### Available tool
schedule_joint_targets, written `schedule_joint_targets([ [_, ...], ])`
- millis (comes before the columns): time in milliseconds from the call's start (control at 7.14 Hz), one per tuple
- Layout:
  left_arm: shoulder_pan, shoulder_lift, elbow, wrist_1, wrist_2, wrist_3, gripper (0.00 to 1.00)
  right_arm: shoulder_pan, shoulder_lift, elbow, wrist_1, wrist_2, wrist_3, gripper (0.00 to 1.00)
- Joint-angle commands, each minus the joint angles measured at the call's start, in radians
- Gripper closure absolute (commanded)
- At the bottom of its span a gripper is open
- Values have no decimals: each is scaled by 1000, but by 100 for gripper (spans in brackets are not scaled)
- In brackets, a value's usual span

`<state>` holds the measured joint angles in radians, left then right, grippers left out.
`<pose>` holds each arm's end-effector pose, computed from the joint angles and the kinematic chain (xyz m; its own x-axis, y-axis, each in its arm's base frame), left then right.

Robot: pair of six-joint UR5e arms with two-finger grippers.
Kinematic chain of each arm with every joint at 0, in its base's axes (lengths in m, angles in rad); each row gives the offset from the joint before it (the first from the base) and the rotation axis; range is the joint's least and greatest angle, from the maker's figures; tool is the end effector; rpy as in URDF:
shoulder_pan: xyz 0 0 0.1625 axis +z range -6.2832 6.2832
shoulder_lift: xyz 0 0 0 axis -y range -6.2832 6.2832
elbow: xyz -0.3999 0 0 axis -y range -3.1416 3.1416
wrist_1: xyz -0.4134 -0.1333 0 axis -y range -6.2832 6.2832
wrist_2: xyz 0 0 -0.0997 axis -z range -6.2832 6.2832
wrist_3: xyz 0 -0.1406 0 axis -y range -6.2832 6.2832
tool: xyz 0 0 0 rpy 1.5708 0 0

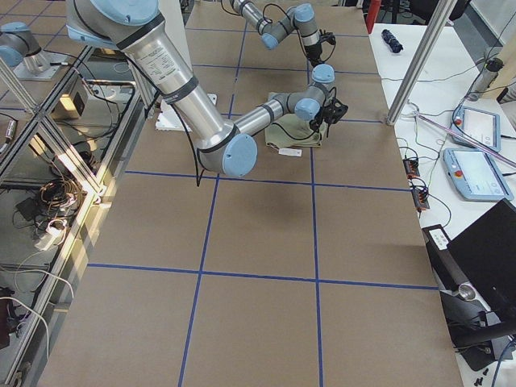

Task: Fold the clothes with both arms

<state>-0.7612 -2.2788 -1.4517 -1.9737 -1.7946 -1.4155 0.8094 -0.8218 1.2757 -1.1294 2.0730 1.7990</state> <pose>0.4893 -0.6072 0.2282 0.4746 -0.2439 -0.8457 0.4703 0.8824 0.0095 -0.5061 -0.6261 0.2734 0.3353 0.6392 0.6921 -0.4632 0.7515 -0.4697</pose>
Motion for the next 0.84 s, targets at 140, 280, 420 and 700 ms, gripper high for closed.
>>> schedule_joint_targets([
  [140, -65, 86, -42, -11, -122, 146, 0, 42, -45, 68, -3, 56, -64, 0],
  [280, -110, 166, -111, -10, -162, 247, 0, 83, -125, 144, -6, 61, -149, 0],
  [420, -165, 236, -165, -5, -211, 354, 0, 137, -231, 219, -6, 82, -297, 0],
  [700, -301, 438, -305, 4, -258, 604, 0, 319, -441, 295, -9, 204, -666, 0],
])
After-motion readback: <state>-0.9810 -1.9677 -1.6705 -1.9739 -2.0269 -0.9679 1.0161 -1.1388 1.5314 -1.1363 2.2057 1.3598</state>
